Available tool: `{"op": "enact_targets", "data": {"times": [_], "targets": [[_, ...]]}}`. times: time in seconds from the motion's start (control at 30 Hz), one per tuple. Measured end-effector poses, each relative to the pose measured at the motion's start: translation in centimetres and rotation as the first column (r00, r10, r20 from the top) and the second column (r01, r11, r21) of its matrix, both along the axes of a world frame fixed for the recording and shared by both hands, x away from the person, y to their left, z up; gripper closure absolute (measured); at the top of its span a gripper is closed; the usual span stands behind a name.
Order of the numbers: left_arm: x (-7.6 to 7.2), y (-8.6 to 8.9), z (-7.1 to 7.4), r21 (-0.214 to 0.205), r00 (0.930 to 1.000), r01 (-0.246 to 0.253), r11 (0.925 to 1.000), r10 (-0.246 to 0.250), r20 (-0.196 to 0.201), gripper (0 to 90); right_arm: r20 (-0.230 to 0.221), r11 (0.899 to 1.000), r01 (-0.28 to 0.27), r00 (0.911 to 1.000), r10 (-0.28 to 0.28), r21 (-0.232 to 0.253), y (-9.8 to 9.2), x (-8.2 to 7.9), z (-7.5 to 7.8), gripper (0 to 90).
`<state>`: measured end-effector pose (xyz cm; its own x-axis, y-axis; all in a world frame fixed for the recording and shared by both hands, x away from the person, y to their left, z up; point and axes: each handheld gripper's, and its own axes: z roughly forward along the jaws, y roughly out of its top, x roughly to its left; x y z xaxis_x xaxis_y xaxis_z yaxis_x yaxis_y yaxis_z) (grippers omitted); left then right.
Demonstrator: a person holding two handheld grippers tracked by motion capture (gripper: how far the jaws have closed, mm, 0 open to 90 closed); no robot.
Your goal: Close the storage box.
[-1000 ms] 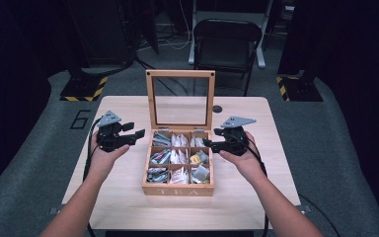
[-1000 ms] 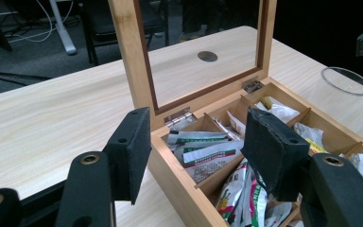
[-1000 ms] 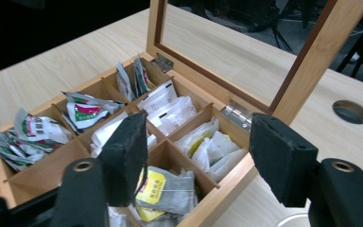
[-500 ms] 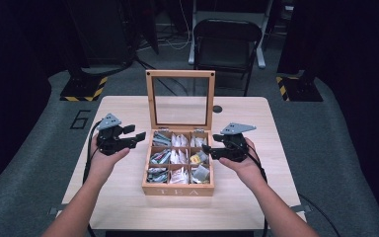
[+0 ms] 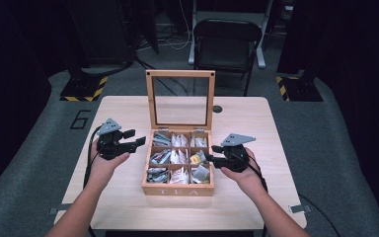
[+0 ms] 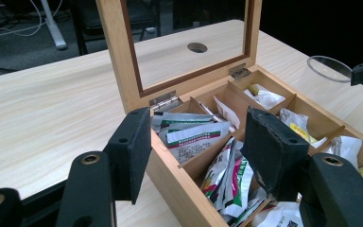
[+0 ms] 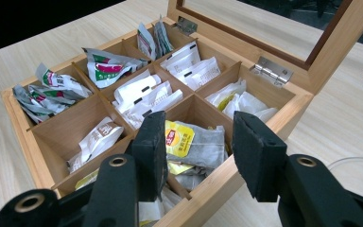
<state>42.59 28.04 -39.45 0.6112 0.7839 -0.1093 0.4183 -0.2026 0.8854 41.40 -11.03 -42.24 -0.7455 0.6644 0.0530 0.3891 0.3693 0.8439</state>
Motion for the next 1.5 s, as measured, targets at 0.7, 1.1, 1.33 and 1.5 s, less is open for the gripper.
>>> {"op": "enact_targets", "data": {"times": [0.7, 1.1, 1.33, 1.5], "targets": [[-0.3, 0.0, -0.7, 0.015, 1.0, -0.004, 0.9999, 0.004, -0.005, 42.5, -0.039, 0.999, -0.034, 0.9986, 0.035, 0.017, 0.6, -1.4, -2.6, 67.0], [-0.3, 0.1, -0.8, 0.017, 0.9999, -0.007, 0.9998, 0.007, -0.013, 42.5, -0.068, 0.998, -0.058, 0.996, 0.058, 0.01, 1.1, -1.8, -3.7, 73.1], [-0.3, 0.2, -1.0, 0.017, 0.9998, -0.009, 0.9998, 0.009, -0.017, 42.5, -0.076, 0.997, -0.072, 0.9945, 0.072, 0.01, 1.2, -1.7, -4.0, 80.9], [-0.3, 0.2, -1.0, 0.018, 0.9998, -0.01, 0.9998, 0.01, -0.015, 42.5, -0.078, 0.997, -0.078, 0.9938, 0.08, 0.02, 1.2, -1.9, -3.9, 88.3]]}}
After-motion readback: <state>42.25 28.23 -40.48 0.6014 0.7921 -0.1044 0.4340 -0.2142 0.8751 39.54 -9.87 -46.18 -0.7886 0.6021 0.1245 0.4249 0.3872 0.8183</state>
